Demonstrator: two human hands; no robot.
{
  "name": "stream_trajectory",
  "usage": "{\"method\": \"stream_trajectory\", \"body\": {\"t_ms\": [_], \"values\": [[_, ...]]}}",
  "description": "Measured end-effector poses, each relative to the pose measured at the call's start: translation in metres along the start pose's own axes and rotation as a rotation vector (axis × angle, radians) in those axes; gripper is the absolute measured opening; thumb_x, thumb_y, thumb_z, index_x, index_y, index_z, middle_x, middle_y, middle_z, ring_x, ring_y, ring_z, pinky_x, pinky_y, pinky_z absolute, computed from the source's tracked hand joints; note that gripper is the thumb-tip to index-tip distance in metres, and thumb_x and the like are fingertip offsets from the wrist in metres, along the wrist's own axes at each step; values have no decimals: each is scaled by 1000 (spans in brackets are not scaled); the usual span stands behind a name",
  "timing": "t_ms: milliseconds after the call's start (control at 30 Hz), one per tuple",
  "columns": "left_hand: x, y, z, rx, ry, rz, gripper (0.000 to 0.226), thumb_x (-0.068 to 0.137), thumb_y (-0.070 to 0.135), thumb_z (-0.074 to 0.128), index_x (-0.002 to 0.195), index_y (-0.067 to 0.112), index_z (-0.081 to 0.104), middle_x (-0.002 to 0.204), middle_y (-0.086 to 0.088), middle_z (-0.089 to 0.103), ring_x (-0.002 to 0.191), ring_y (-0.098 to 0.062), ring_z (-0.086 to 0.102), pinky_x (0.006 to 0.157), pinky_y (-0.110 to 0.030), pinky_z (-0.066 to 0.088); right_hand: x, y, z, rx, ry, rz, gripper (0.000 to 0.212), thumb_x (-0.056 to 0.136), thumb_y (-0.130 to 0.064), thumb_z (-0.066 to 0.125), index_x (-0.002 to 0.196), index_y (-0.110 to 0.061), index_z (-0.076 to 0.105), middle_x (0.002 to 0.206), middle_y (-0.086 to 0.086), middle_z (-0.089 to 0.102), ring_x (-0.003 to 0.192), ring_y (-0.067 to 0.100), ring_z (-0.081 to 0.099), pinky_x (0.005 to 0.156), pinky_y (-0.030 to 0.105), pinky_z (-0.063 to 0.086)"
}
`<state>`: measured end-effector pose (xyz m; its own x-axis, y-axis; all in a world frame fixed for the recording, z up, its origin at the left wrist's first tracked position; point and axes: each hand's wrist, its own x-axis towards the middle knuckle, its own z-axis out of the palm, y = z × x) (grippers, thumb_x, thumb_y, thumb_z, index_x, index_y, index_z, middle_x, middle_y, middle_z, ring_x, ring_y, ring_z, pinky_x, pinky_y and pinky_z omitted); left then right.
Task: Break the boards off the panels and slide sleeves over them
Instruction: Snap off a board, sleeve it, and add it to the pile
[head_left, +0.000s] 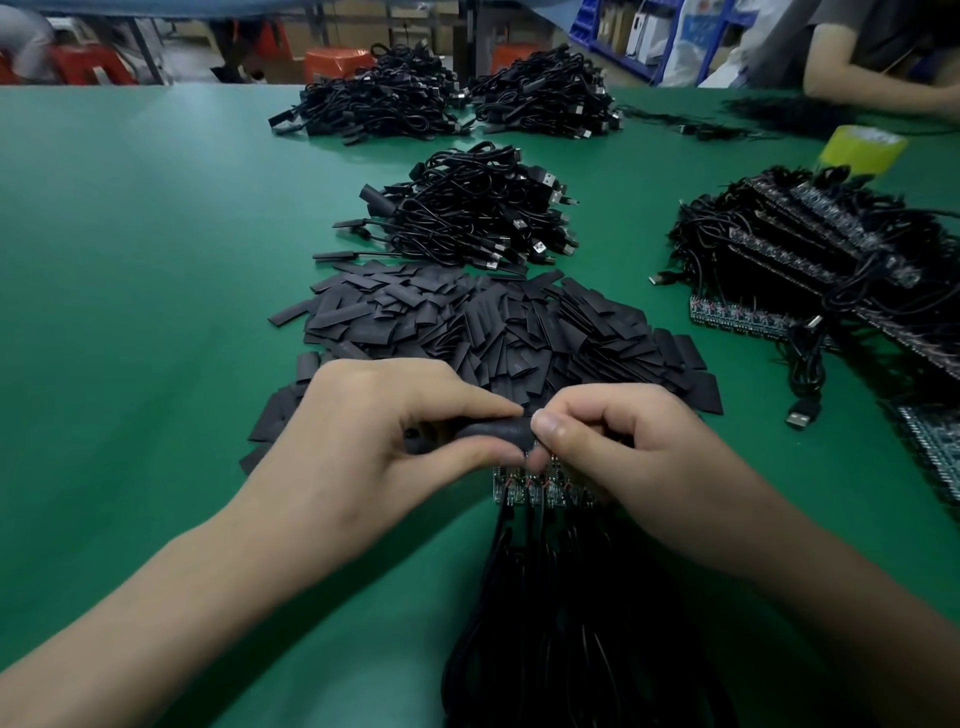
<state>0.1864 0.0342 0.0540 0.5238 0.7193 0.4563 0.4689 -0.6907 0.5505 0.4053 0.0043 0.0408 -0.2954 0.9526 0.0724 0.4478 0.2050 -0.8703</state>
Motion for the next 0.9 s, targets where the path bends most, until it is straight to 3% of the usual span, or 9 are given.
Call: {"method": "stream_trajectory", "body": {"t_ms": [133,367,700,900], "values": [[-1,-2,0,-97,81,-68,22,79,41,81,99,32,80,74,8,73,64,-6,66,63,-33,53,0,-2,0,113,119,-69,4,94,-33,62,97,-32,65,71,-7,58,61,2,51,58,15,41],[-1,2,0,-119,140,-63,21,80,37,77,98,27,80,80,10,73,74,-13,70,69,-28,53,-4,-7,1,-94,293,-298,12,92,-12,72,90,-24,70,76,-6,64,65,14,60,59,13,42],[-4,4,7,-153,141,-49,19,81,34,77,97,25,80,83,14,72,74,-2,67,65,-12,46,-5,-8,3,-227,347,-383,4,89,-14,74,89,-17,72,77,-16,66,71,6,64,63,10,40],[-3,4,6,-80,194,-5,17,81,31,79,97,23,79,86,10,72,78,-7,68,69,-20,51,-7,-8,7,126,257,-244,11,93,-25,68,104,-23,65,83,1,72,73,22,70,67,35,58]]}}
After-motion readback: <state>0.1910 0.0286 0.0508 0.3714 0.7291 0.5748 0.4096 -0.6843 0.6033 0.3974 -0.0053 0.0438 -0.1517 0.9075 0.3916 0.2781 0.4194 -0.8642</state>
